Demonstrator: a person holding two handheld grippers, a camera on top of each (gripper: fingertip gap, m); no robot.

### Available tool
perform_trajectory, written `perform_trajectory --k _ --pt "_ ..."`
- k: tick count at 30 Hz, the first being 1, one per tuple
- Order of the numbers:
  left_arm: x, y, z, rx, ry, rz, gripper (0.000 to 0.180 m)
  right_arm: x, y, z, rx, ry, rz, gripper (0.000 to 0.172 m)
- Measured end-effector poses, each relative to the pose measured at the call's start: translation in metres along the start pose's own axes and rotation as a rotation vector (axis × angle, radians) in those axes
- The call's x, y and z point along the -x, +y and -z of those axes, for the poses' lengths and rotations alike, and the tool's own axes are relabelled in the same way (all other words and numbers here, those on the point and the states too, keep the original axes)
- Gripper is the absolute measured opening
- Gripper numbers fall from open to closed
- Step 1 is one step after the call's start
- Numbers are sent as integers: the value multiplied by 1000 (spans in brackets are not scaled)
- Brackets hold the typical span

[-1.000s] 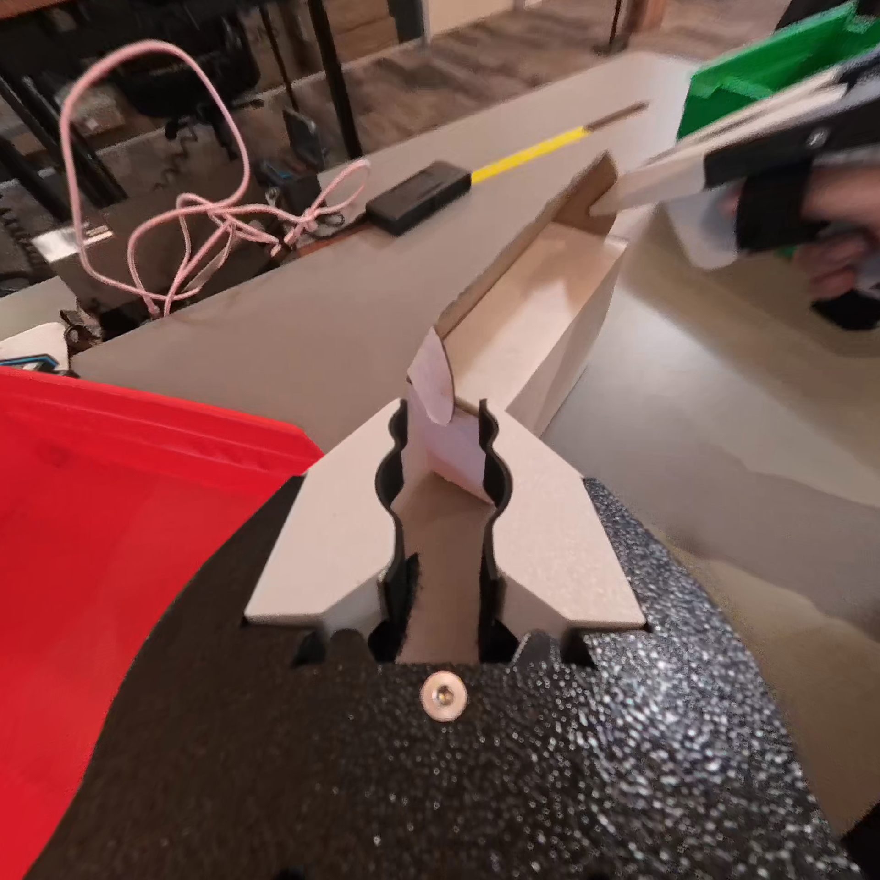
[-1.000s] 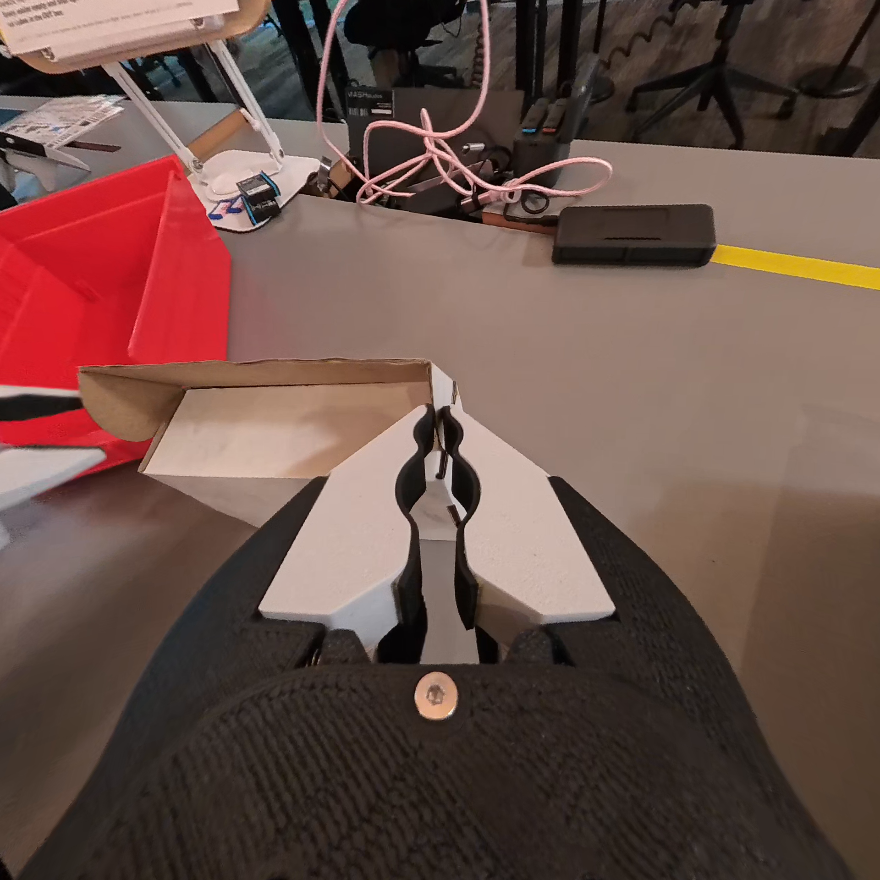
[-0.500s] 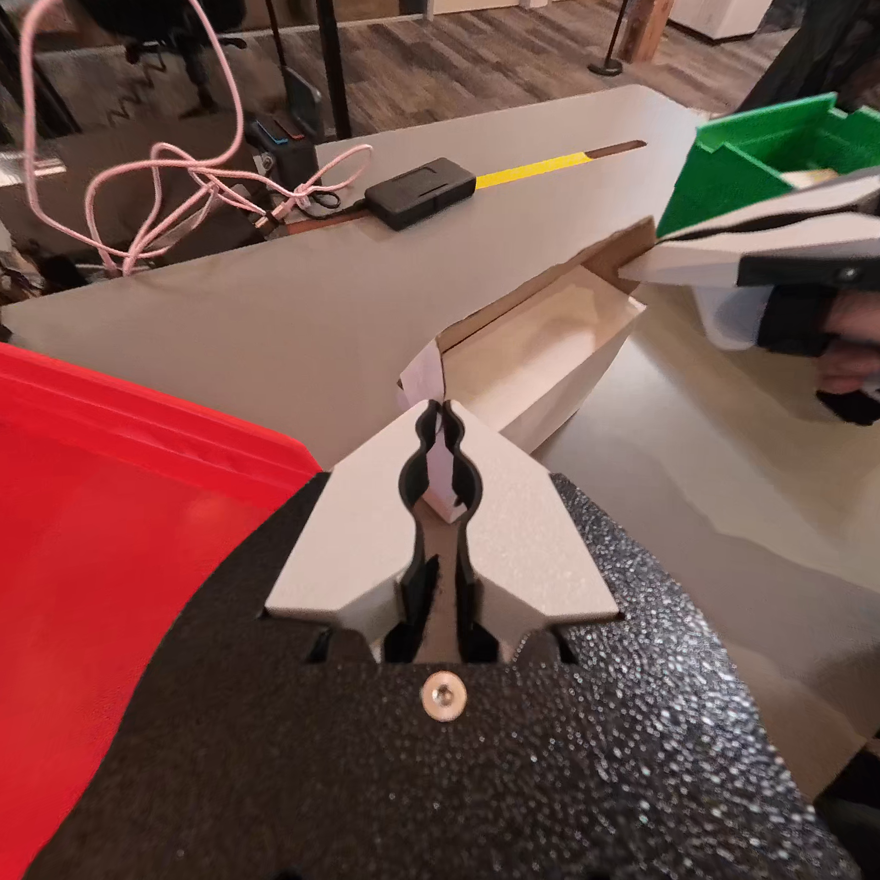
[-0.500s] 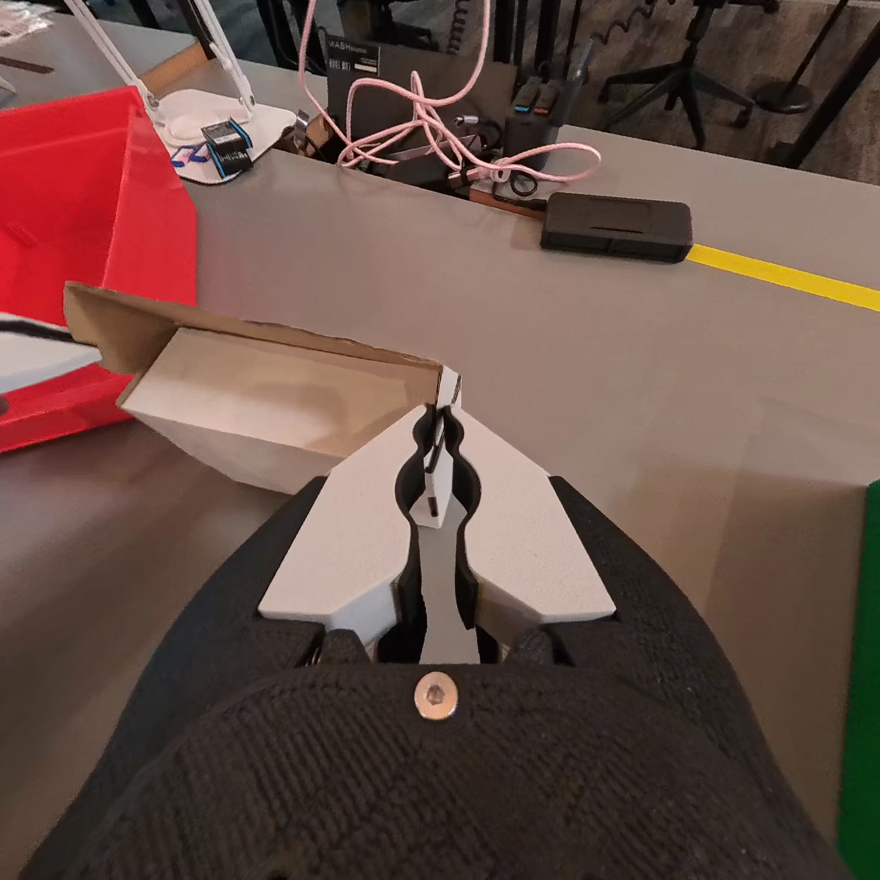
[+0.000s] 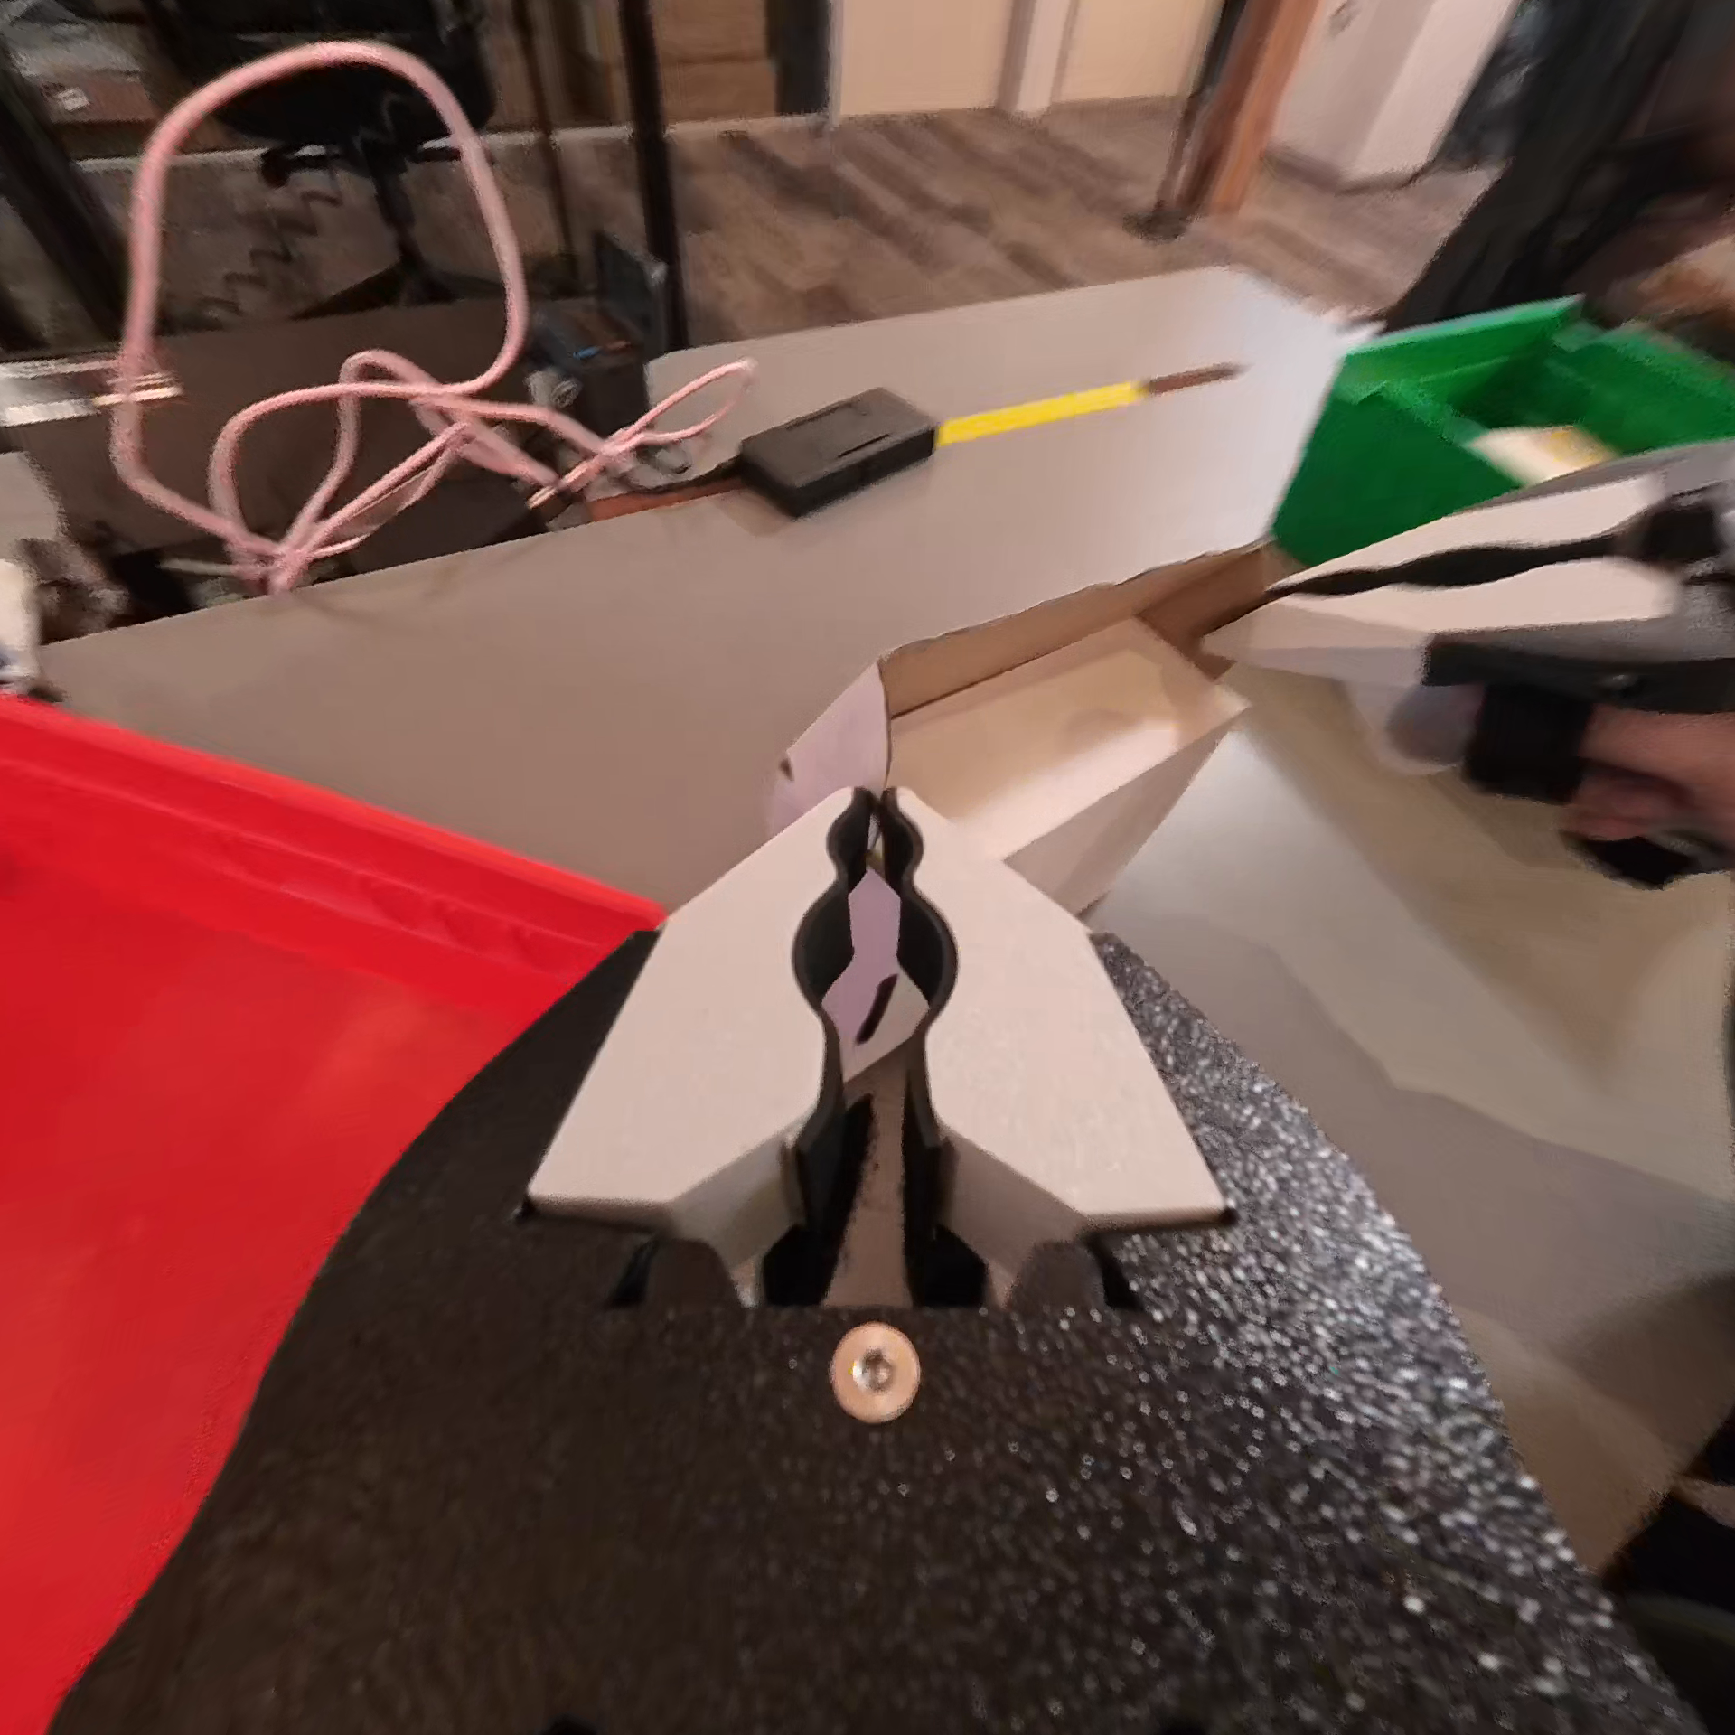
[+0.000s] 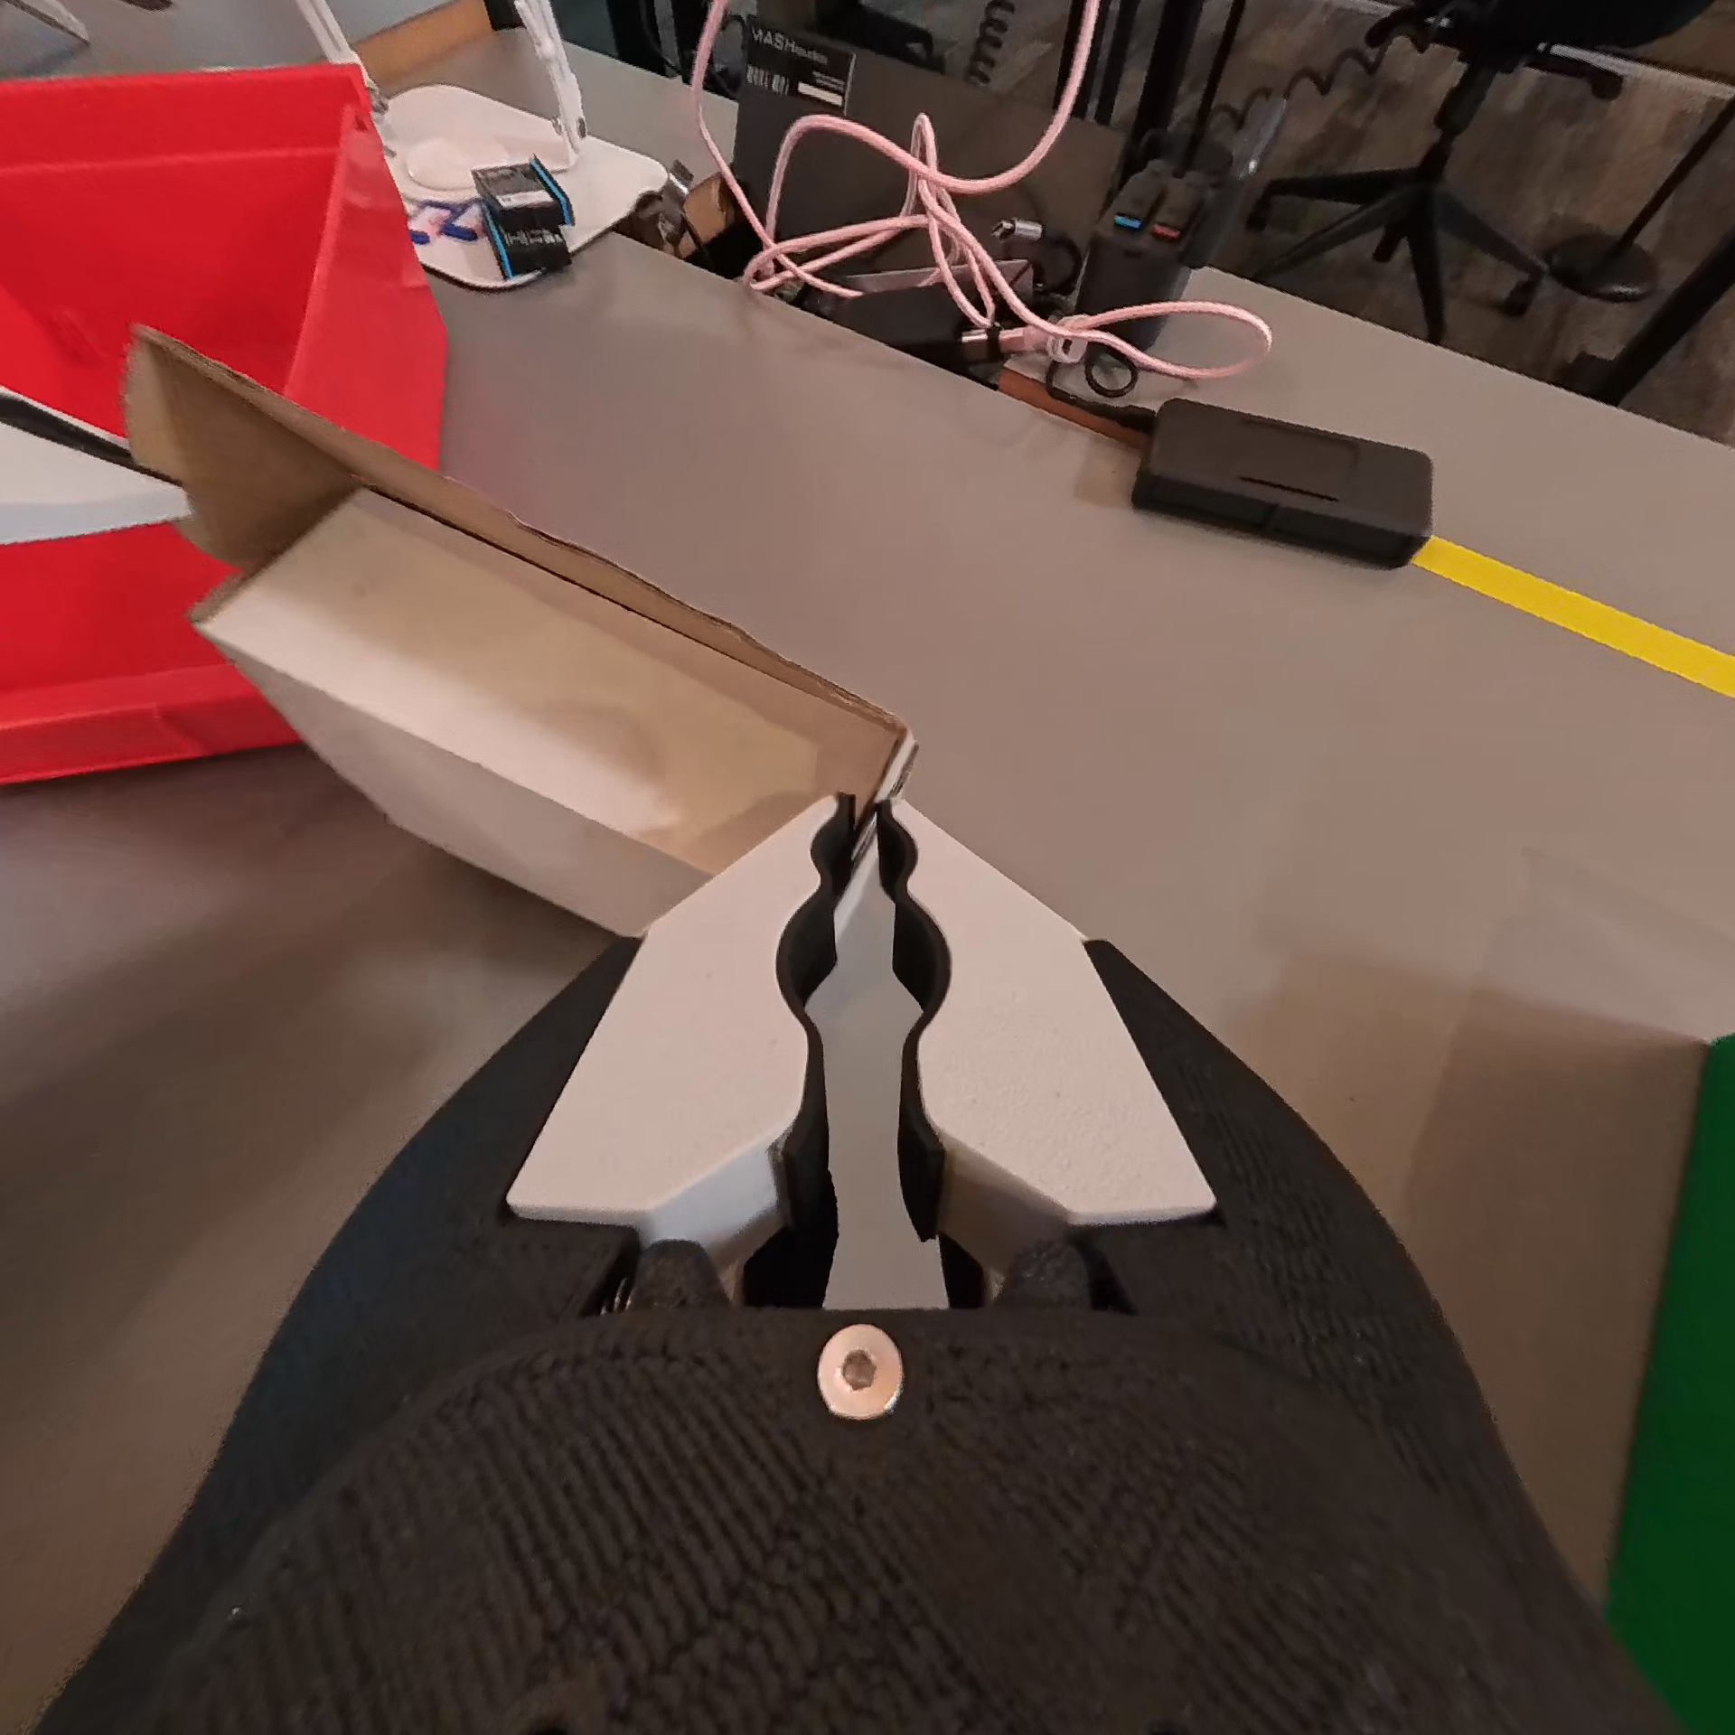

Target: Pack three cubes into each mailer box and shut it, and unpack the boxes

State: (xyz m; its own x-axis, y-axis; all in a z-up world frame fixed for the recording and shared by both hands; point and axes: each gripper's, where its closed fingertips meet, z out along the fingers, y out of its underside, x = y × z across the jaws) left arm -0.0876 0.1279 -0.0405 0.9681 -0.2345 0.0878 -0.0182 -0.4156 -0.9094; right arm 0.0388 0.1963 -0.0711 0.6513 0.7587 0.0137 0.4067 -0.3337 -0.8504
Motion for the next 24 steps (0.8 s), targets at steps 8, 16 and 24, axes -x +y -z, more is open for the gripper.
perform_trajectory --k 8,16,24 --pt "-3 -6 6 -81 62 85 1 4 4 0 26 -2 34 3" --pt "-5 -6 4 -152 115 129 0 -5 0 5 -13 14 33 4" --pt "3 9 -3 -124 81 139 0 62 -50 35 -365 -158 318 0"
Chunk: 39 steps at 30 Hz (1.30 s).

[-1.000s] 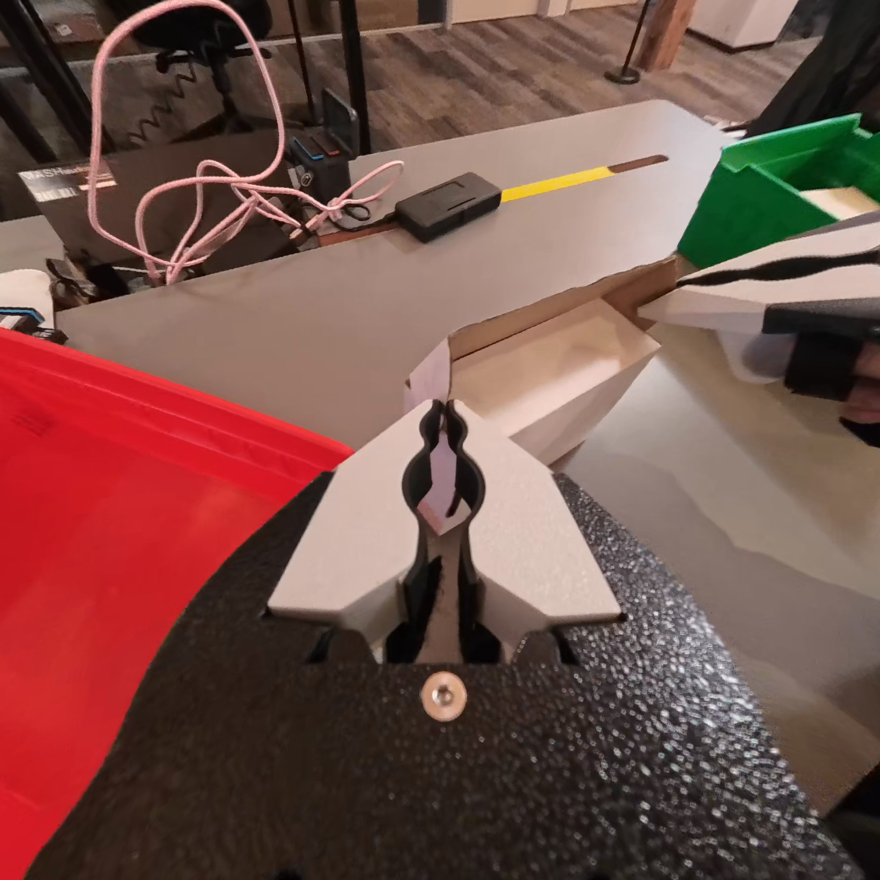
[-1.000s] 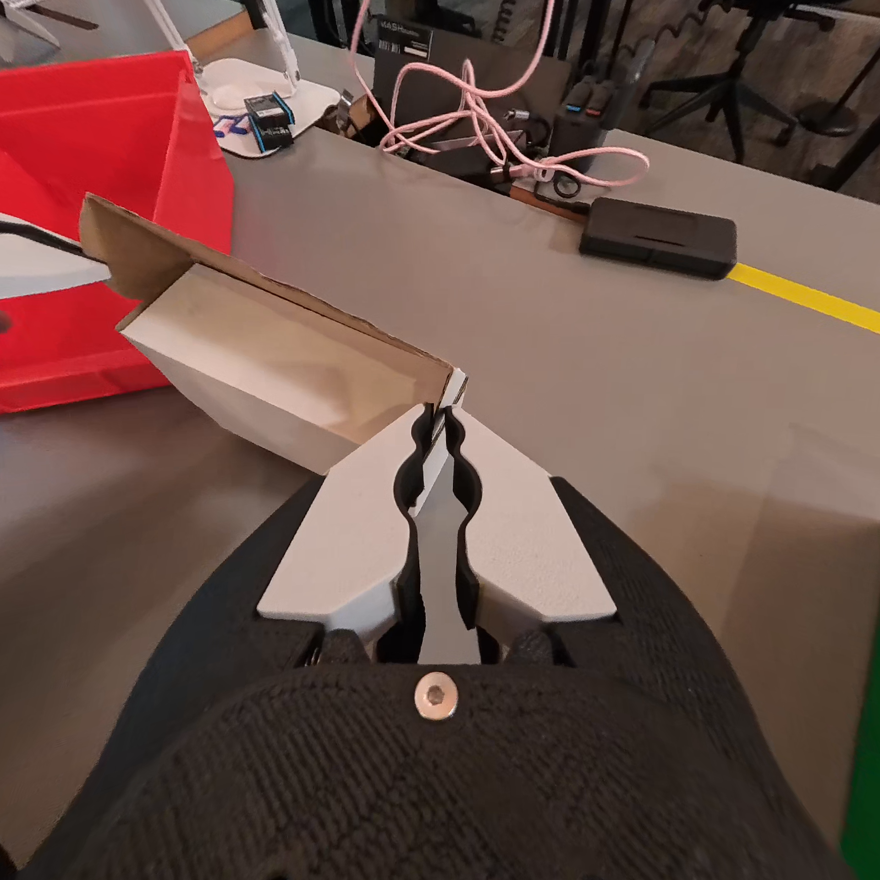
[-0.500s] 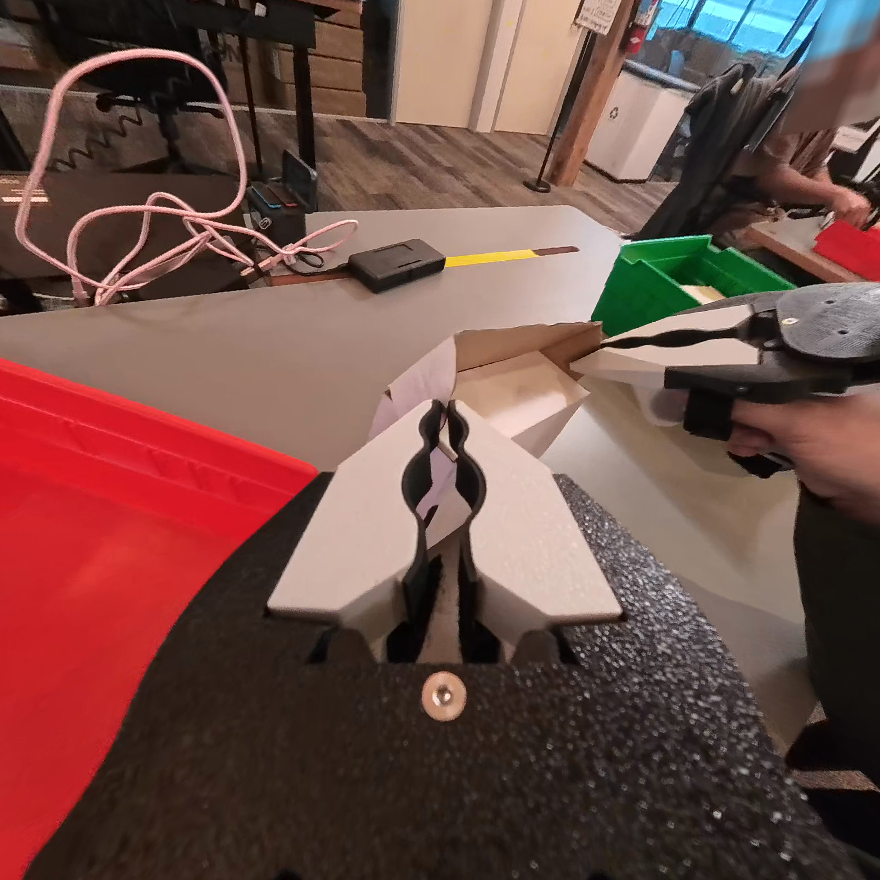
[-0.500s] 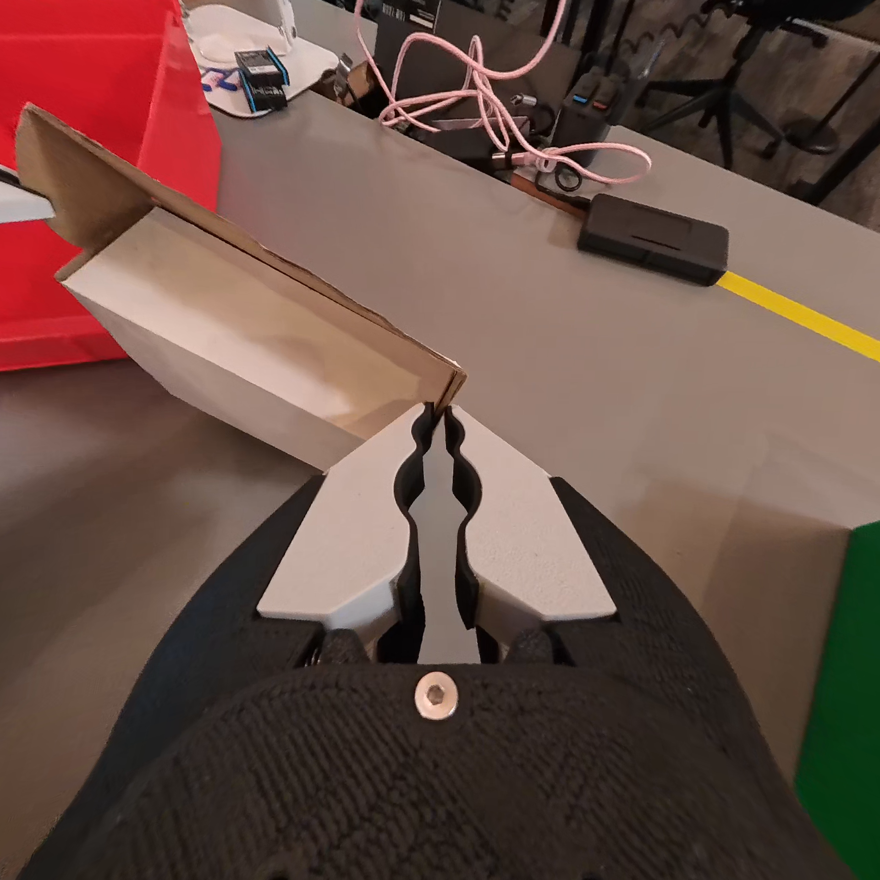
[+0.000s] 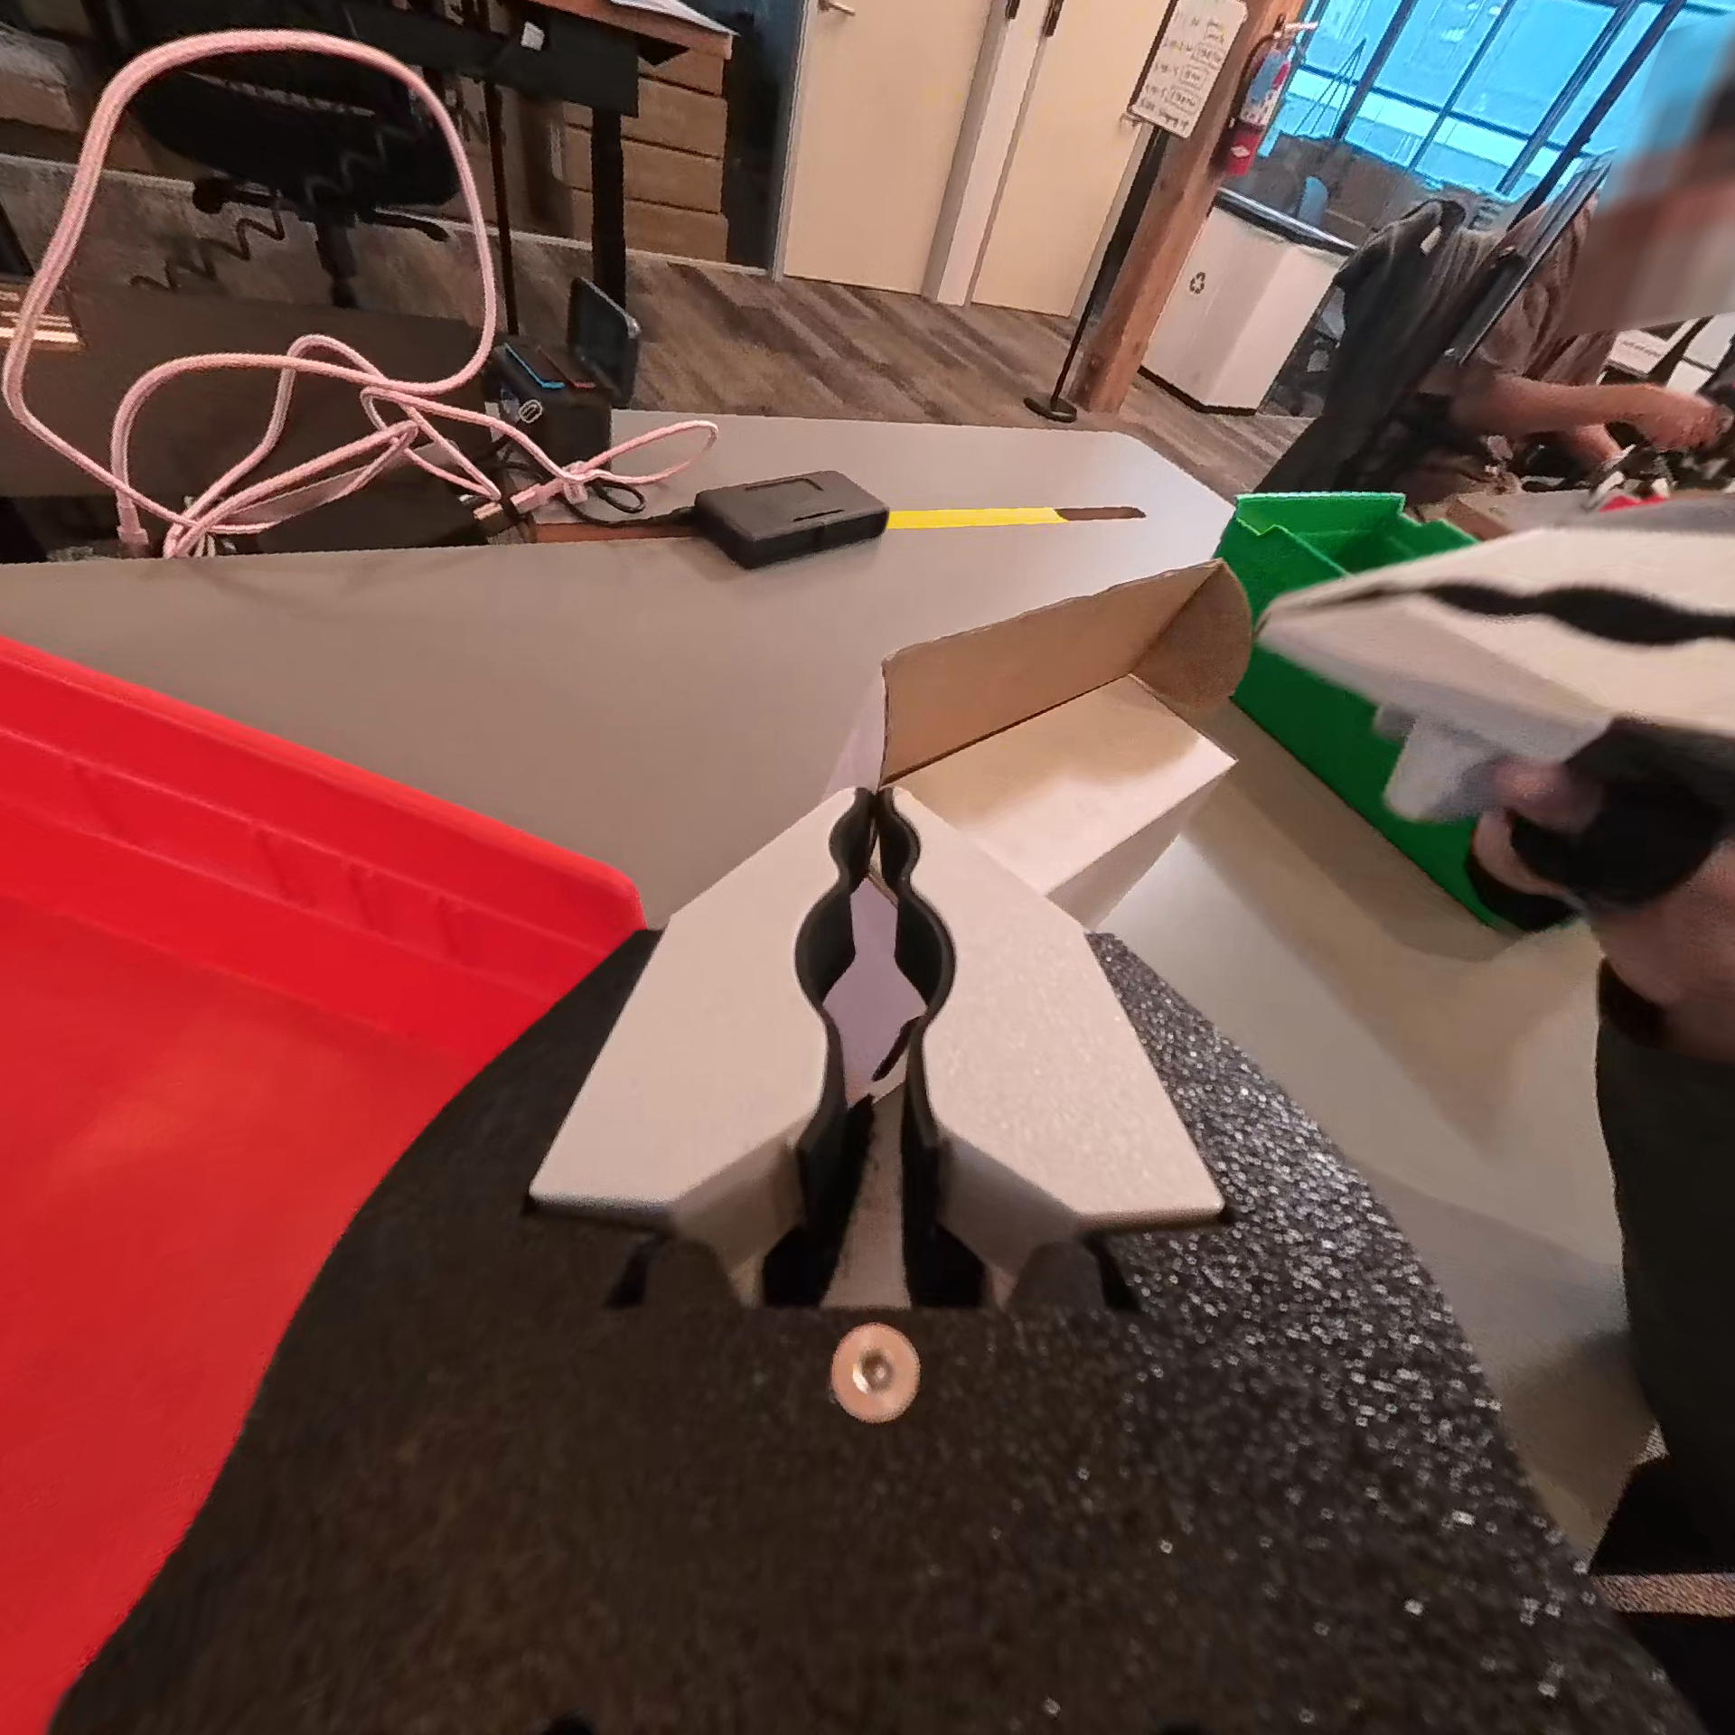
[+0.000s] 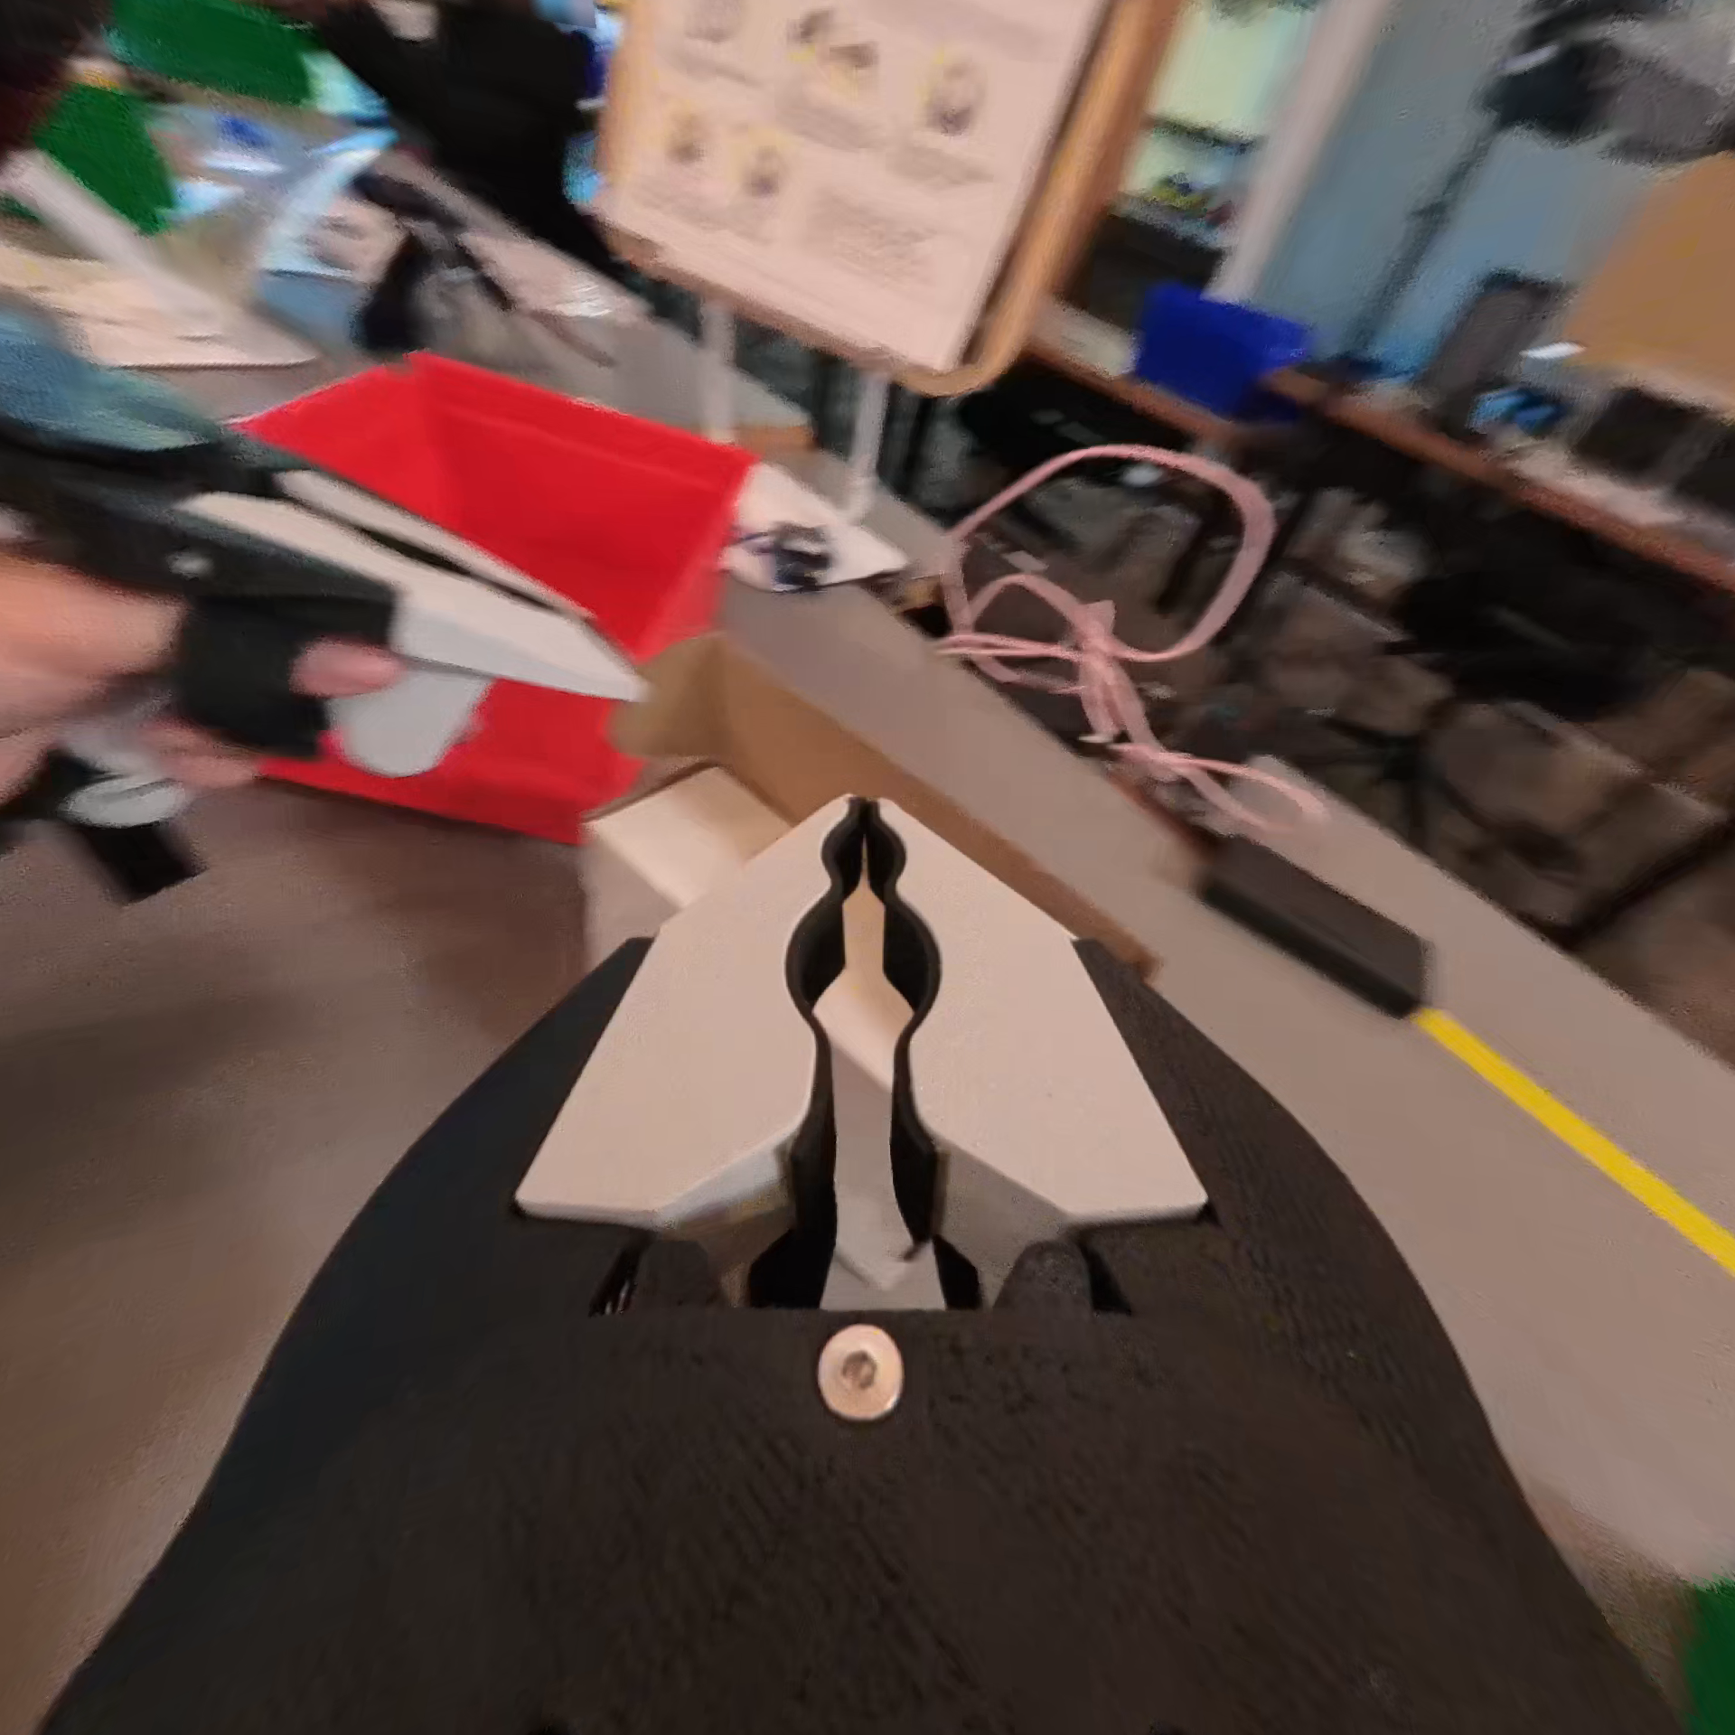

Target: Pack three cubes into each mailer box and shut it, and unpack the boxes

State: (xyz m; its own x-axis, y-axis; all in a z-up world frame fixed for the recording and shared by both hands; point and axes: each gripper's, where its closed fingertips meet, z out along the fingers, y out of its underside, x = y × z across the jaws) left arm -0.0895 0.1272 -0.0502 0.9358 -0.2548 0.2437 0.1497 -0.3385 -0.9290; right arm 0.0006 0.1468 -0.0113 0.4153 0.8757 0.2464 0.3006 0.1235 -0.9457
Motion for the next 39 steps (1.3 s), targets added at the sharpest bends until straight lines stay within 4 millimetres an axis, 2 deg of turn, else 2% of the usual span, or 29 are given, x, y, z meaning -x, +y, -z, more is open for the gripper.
perform_trajectory --k 2,5,14,24,31,39 --pt "0 0 1 -3 4 8 0 19 19 -16 111 -77 13 0" --pt "-1 -3 2 -12 13 24 0 31 51 -36 258 -103 26 0" --pt "-5 -2 -4 -24 29 88 0 33 52 -43 244 -101 -51 0" --pt "-3 6 0 22 -98 -62 0 33 52 -44 237 -95 -55 0" --pt "-5 6 -1 -32 -5 67 0 33 52 -44 230 -99 -74 0" --pt "-6 6 0 -49 12 74 0 33 52 -44 221 -102 -92 0"
